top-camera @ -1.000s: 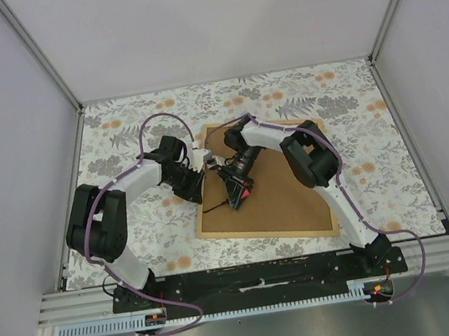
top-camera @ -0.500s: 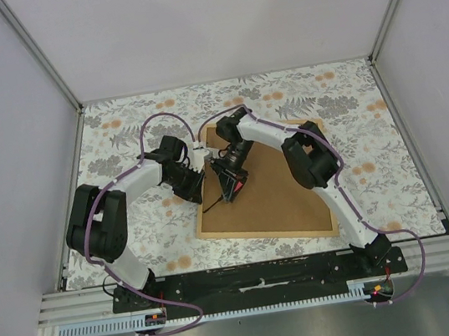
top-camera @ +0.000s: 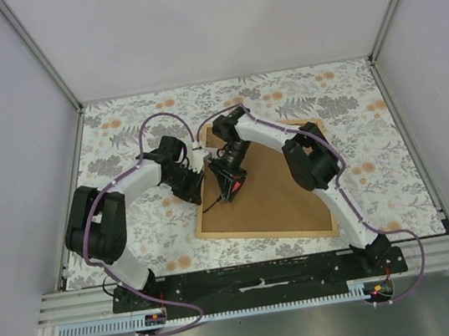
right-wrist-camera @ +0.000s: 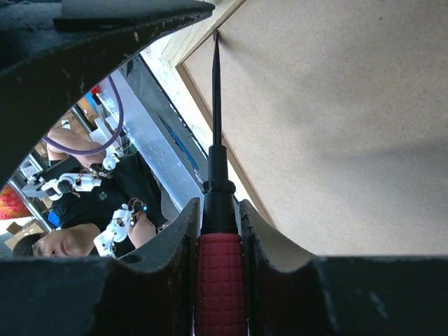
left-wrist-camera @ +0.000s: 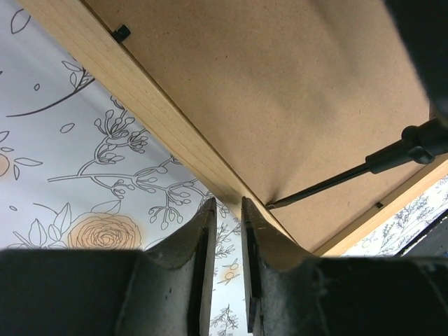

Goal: Take the photo out of the frame
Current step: Release the photo frame item from the photo frame.

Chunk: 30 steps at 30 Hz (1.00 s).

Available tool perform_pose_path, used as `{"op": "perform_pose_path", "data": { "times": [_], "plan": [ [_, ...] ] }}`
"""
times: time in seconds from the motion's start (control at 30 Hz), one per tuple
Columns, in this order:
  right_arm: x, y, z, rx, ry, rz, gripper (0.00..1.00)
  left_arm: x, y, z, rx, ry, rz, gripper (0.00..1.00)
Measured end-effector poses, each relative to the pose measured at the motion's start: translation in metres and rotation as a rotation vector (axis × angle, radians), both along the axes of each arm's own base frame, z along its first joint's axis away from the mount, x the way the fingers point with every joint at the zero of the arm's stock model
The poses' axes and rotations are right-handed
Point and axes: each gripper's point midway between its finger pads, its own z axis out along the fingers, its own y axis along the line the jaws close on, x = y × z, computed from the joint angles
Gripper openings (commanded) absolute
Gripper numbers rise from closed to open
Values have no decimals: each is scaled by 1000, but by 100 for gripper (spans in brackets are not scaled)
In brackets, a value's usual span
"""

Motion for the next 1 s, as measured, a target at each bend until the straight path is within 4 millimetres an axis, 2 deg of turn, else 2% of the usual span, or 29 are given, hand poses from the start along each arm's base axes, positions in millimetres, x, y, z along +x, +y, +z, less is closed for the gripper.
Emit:
{"op": "perform_pose_path", "data": {
  "times": [0.1, 0.23, 0.37, 0.5, 0.6, 0.77, 1.0],
  "plan": [
    [-1, -1, 0, 4, -12, 5, 0, -2, 0, 3, -7, 5, 1, 49],
    [-9, -8, 0, 53, -57, 36, 0, -11, -10, 13, -100, 39, -37, 62],
    [-16, -29, -3, 94, -73, 48, 0, -18, -23, 18, -171, 42, -105, 63],
    [-20, -56, -1, 121, -66, 35, 0, -13, -15, 11, -136, 31, -70, 63],
    [-18, -70, 0, 133, -77, 13, 0, -11, -13, 10, -115, 24, -51, 63],
    [-16, -73, -4, 145, -100, 12, 0, -9, -12, 10, -81, 6, -35, 64],
    [-13, -72, -13, 139, -125, 16, 0, -6, 9, 0, 34, -13, -3, 65]
  ]
}}
